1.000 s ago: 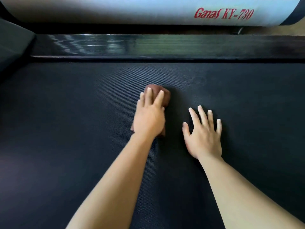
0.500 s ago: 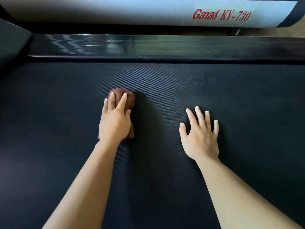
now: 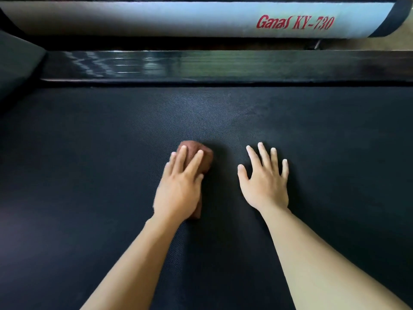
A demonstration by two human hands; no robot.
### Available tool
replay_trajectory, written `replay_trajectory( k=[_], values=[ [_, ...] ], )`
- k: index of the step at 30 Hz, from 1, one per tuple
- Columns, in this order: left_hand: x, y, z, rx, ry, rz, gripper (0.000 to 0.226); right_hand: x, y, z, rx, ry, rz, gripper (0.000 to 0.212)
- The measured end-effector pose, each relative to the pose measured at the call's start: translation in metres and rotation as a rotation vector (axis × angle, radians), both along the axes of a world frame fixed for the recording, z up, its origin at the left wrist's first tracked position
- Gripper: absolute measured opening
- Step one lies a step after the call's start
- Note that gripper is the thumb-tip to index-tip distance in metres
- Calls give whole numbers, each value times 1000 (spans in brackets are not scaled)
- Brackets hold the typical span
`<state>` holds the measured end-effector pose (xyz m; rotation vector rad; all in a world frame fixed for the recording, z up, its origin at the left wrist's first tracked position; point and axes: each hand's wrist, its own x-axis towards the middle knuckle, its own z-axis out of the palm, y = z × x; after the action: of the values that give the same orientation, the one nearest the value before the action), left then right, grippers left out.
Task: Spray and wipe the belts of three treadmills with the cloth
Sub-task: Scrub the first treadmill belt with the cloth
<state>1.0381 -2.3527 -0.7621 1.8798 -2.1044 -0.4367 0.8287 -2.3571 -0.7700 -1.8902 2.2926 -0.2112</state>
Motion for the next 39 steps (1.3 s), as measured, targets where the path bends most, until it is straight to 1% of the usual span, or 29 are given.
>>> replay_trajectory(
  k=[4,6,8,11,15,17,20,25,28,31,33,36,39],
  values=[
    [15,-22,4,36,46,175,55,-7,-2,5,0,-146,7,55],
    [6,-37,7,43,42,207,54,-14,-1,7,-17,-258,34,51],
    [-9,-49,10,54,36,218,54,-29,3,8,-61,-287,65,49],
    [-37,-61,13,60,1,195,54,-68,9,12,-99,-160,-10,49],
    [-88,-77,12,39,-11,100,55,-131,23,8,-30,7,-148,55],
    [-119,-79,10,29,-20,43,56,-146,31,3,3,32,-165,56],
    [-169,-68,9,5,-44,-46,58,-147,31,-4,-2,53,-175,55],
    [-224,-17,-1,-13,-2,-222,58,-148,28,-5,-16,55,-174,55],
    [-214,7,-5,-30,-13,-287,57,-148,28,-6,-19,44,-179,54],
    [-170,19,-6,-68,-39,-253,58,-146,29,-6,-32,50,-173,54],
    [-129,19,-7,-50,-40,-163,59,-146,29,-7,-45,48,-175,54],
    [-70,7,-5,-7,2,43,58,-146,29,-8,-47,51,-177,54],
    [-45,-24,0,7,17,217,57,-146,28,-8,-47,53,-176,55]
  ],
)
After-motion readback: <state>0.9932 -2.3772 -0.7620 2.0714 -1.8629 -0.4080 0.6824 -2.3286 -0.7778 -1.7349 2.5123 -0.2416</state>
